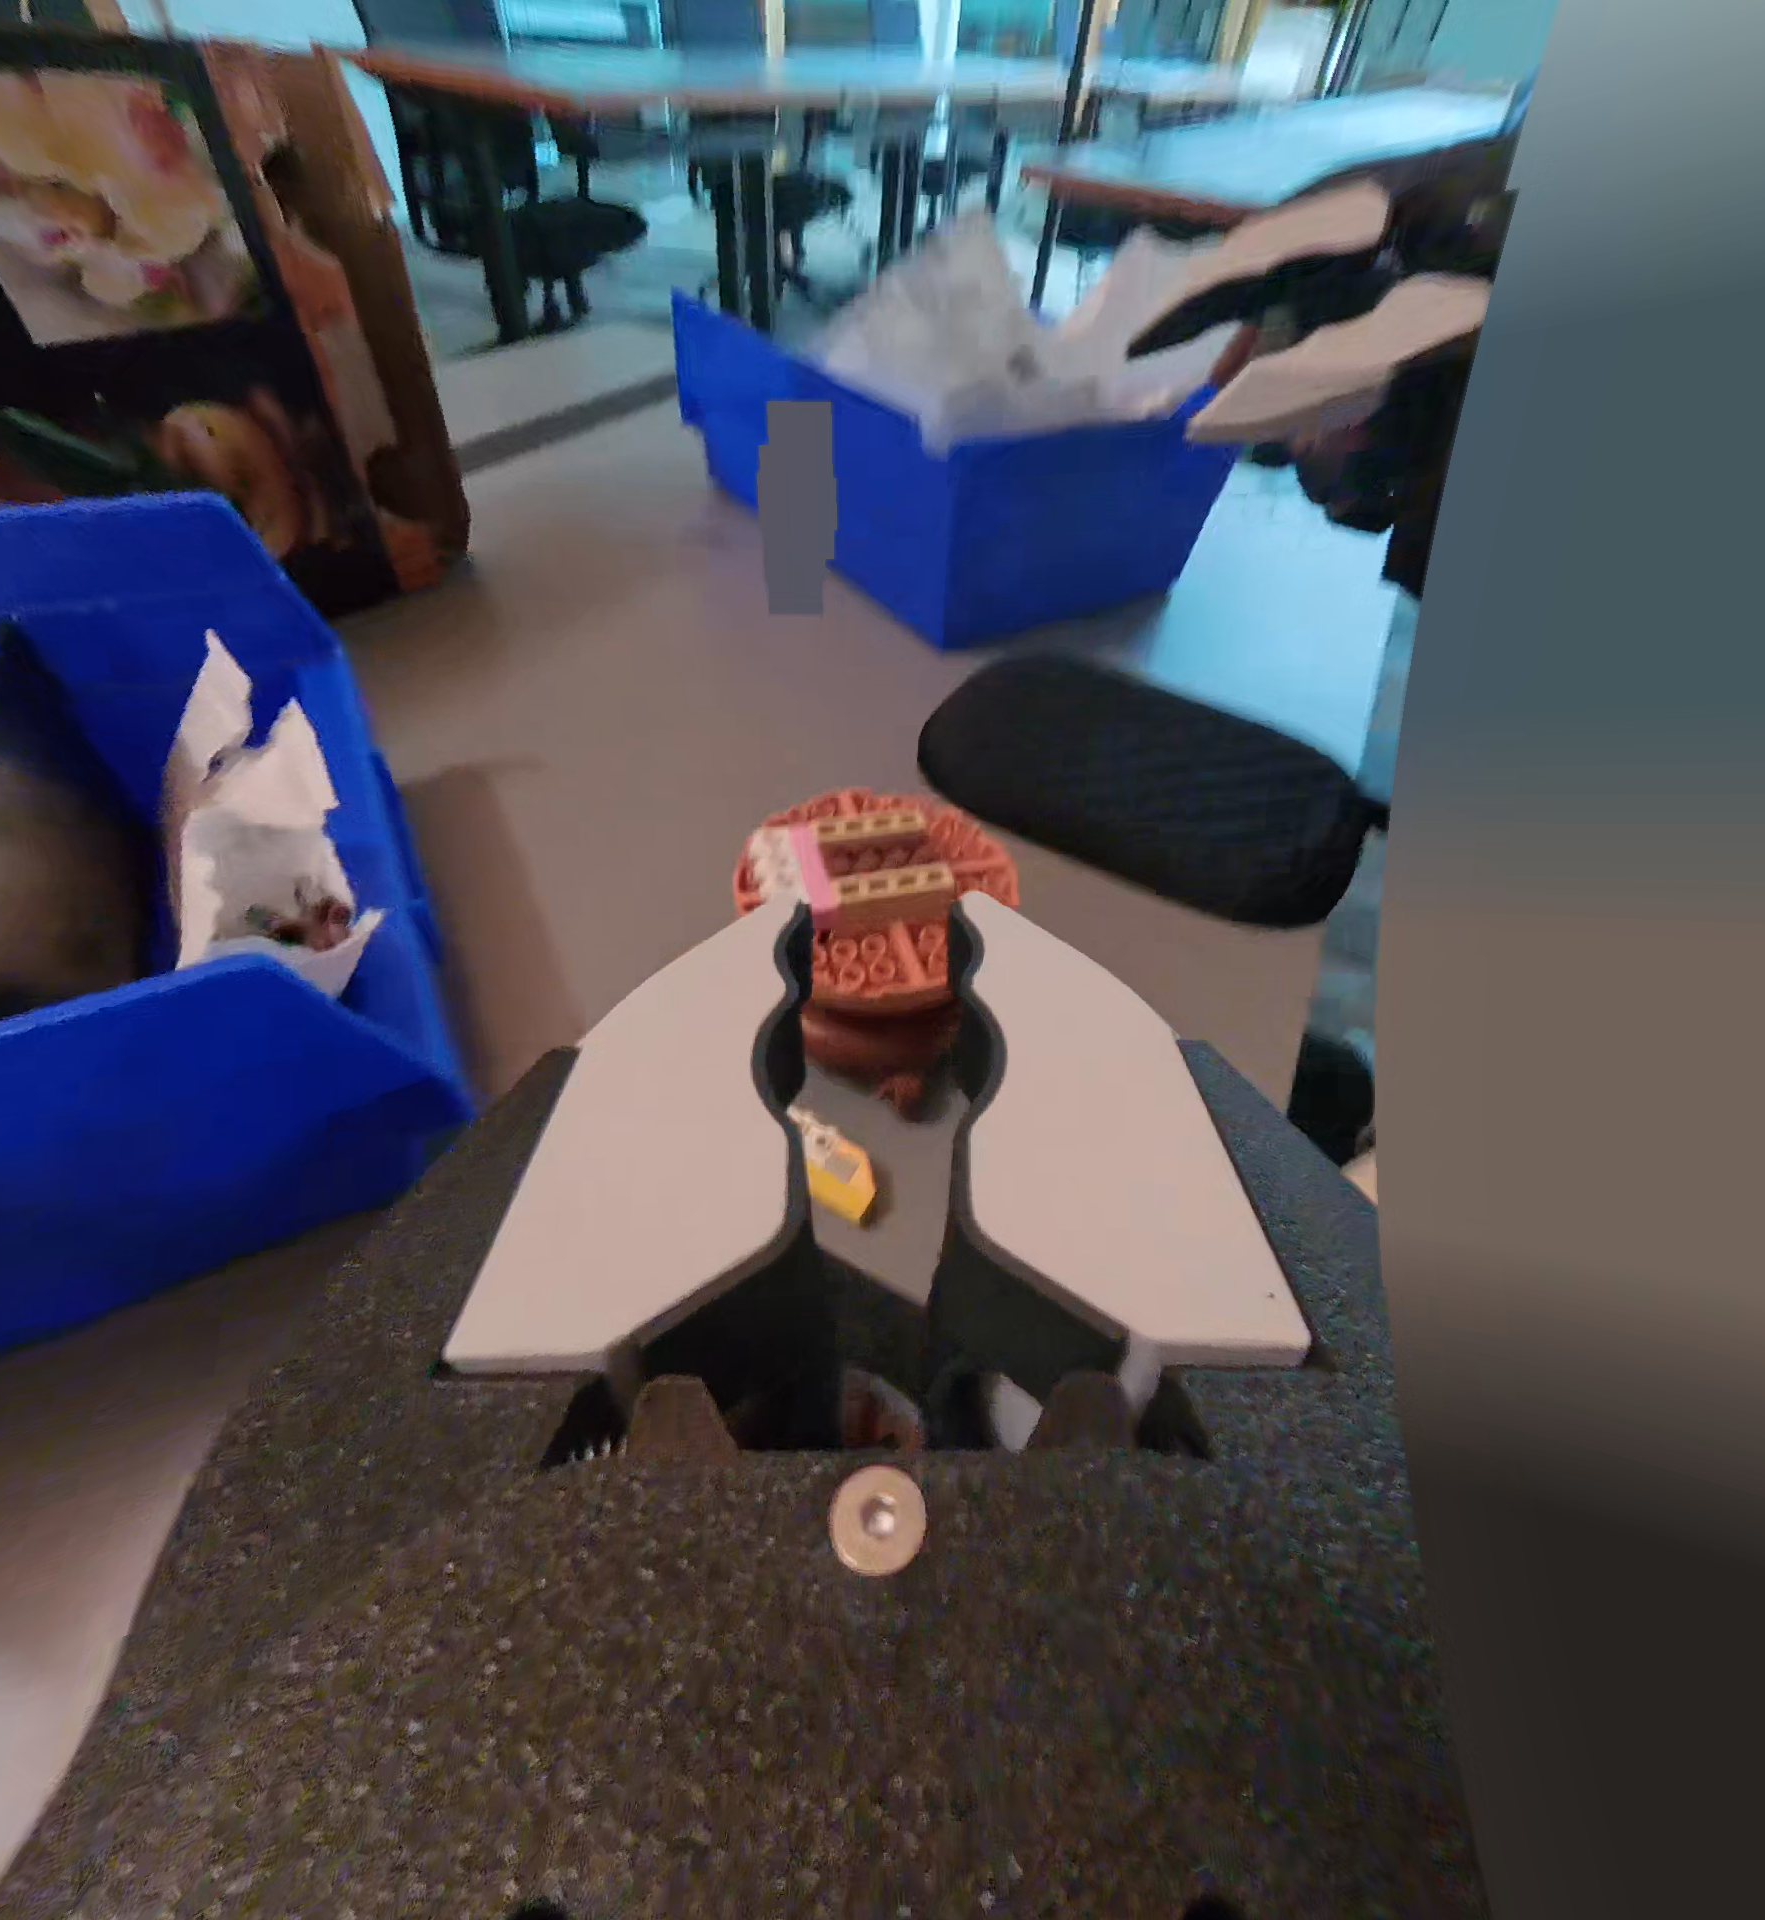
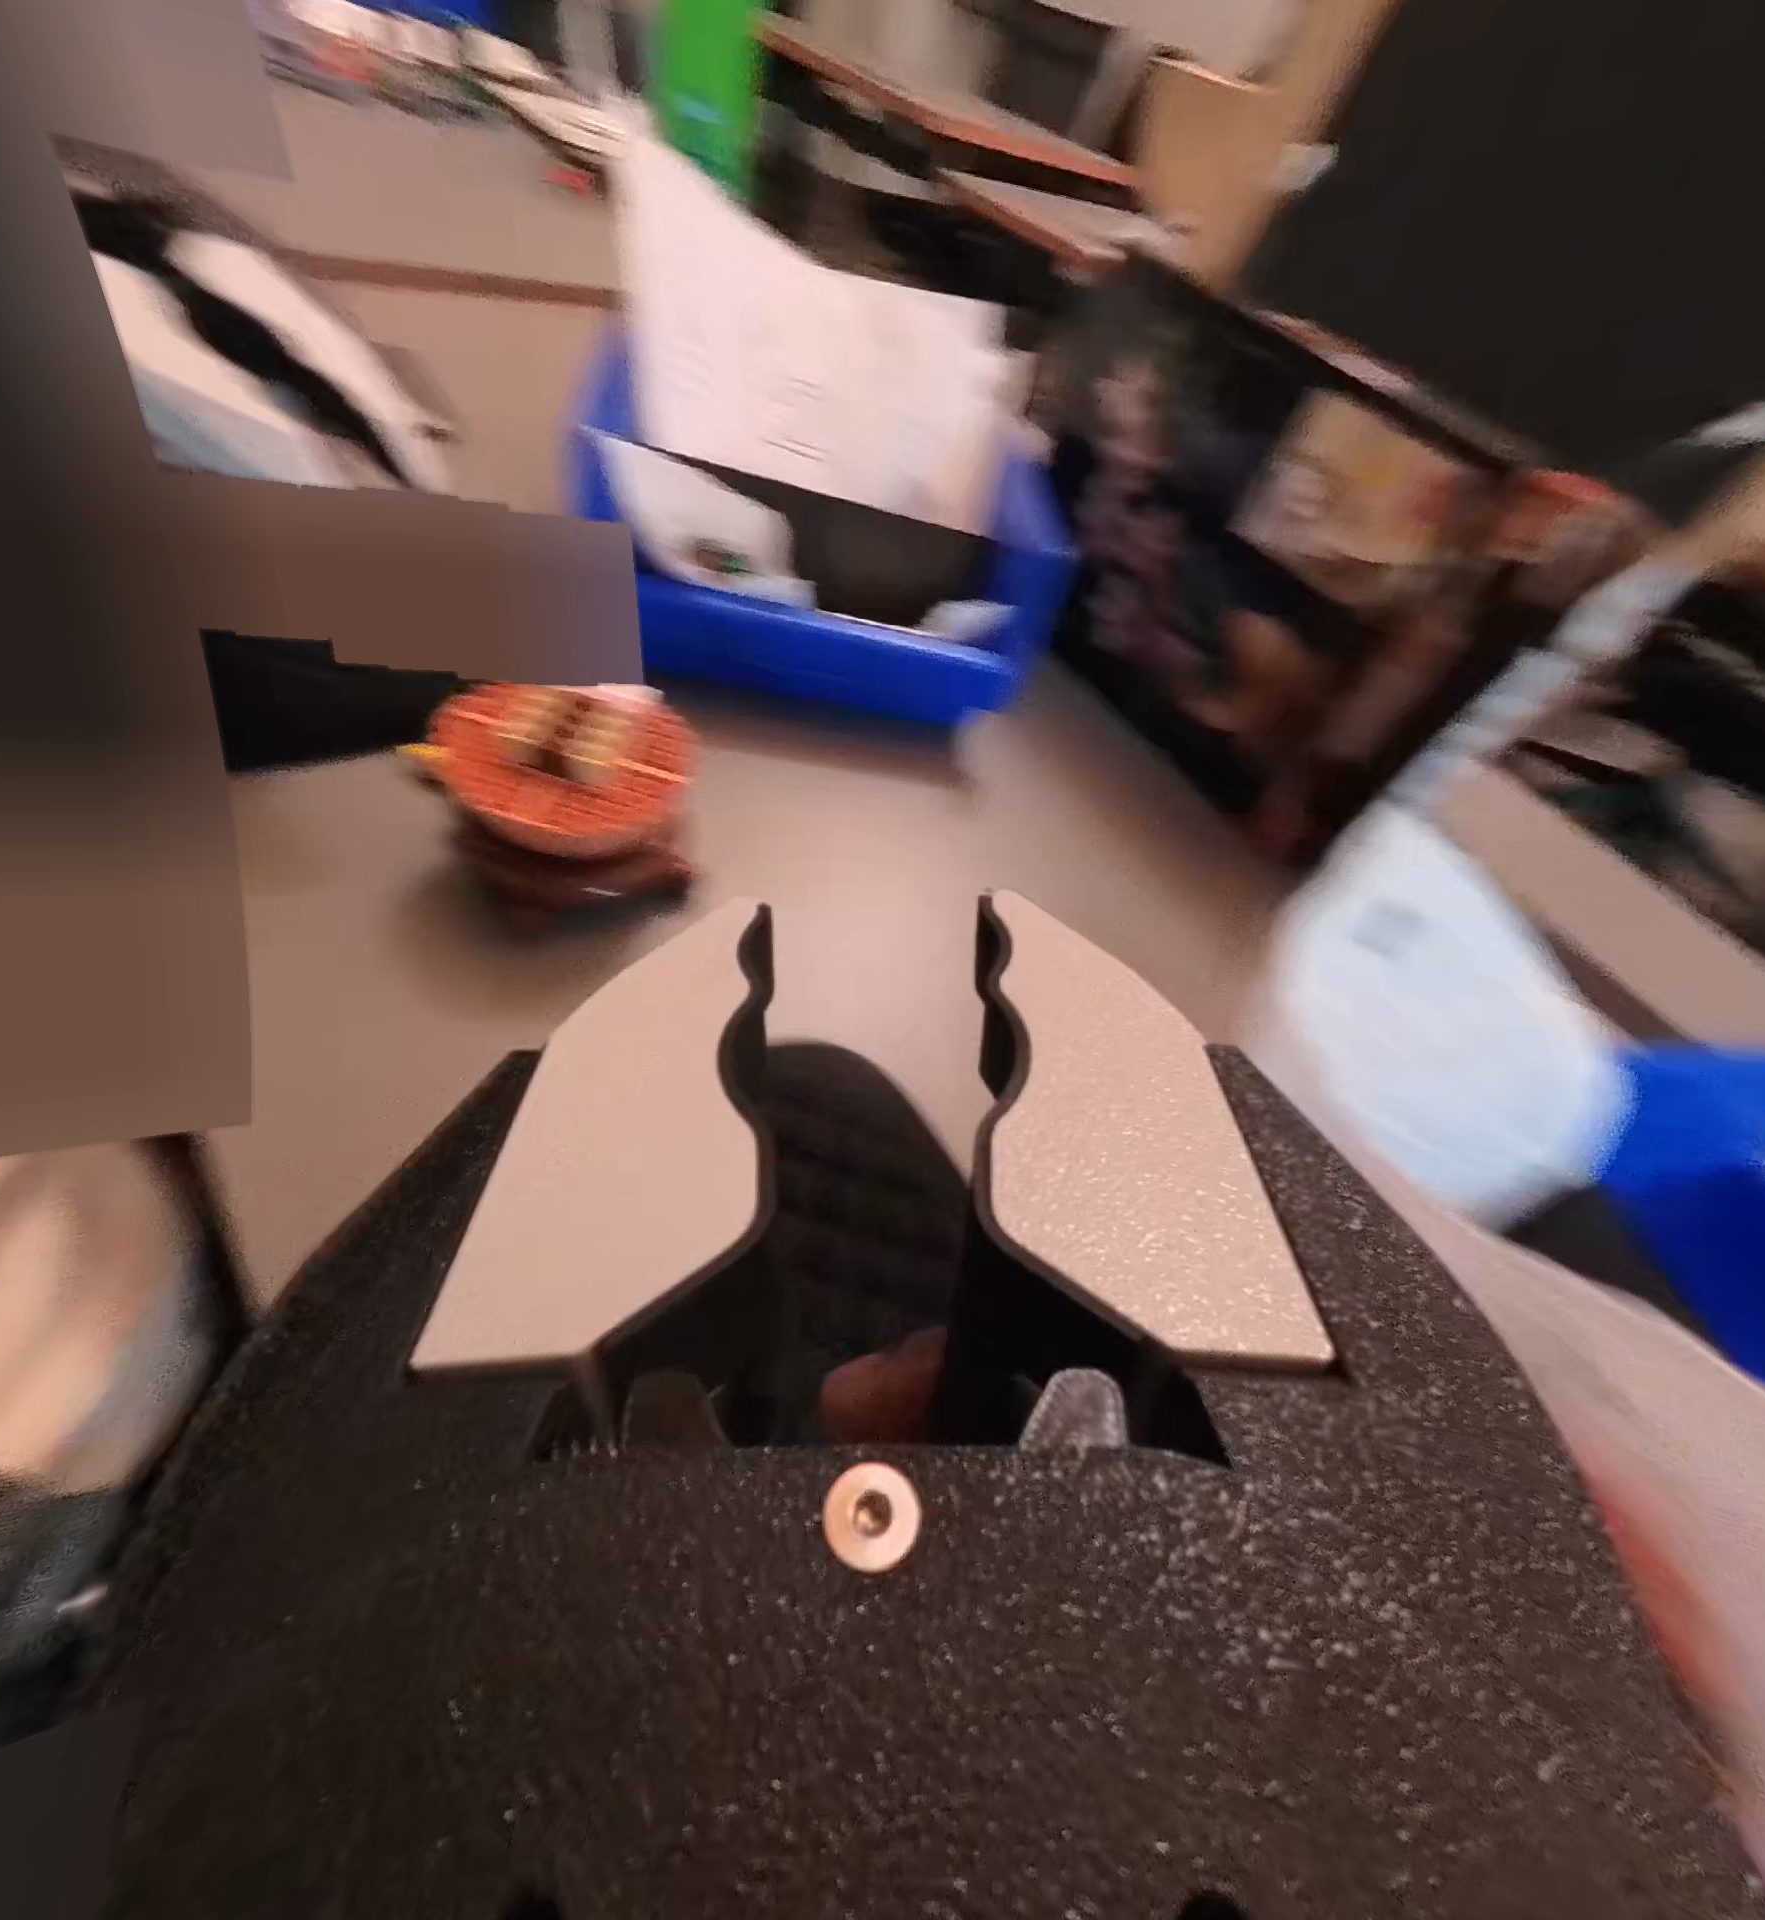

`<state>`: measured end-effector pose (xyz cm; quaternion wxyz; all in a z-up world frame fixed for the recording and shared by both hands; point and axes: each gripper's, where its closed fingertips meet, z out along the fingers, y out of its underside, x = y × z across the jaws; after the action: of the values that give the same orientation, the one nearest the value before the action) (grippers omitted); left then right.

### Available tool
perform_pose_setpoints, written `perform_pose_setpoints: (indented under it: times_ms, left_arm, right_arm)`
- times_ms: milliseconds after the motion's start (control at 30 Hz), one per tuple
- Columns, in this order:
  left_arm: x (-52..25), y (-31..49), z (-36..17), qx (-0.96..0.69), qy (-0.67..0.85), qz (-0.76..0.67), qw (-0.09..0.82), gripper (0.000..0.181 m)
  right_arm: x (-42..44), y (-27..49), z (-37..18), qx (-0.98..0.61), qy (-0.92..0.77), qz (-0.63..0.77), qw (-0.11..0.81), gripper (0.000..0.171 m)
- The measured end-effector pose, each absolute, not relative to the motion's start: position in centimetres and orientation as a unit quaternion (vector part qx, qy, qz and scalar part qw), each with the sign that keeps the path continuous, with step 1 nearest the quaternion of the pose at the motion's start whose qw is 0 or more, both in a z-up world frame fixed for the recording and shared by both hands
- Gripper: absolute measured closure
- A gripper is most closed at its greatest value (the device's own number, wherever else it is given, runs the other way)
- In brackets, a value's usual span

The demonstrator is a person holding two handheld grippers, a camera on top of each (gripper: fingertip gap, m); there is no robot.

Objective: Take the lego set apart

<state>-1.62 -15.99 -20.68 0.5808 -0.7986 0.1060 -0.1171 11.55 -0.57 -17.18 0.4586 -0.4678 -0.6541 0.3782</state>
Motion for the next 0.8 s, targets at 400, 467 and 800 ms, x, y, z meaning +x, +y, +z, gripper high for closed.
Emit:
perform_pose_setpoints:
  times_ms: [400,467,800]
  left_arm:
    - [-2.5,-15.3,-26.0,-0.874,0.135,-0.01,0.467,0.135]
    - [-3.2,-15.8,-26.6,-0.888,0.121,-0.003,0.444,0.135]
    - [-3.1,-15.1,-30.7,-0.944,0.09,0.082,0.306,0.144]
  right_arm:
    - [0.8,-10.6,-25.0,-0.505,-0.691,0.39,0.341,0.112]
    - [0.4,-11.1,-25.4,-0.51,-0.692,0.386,0.334,0.109]
    - [-0.3,-9.5,-25.3,-0.525,-0.686,0.359,0.352,0.113]
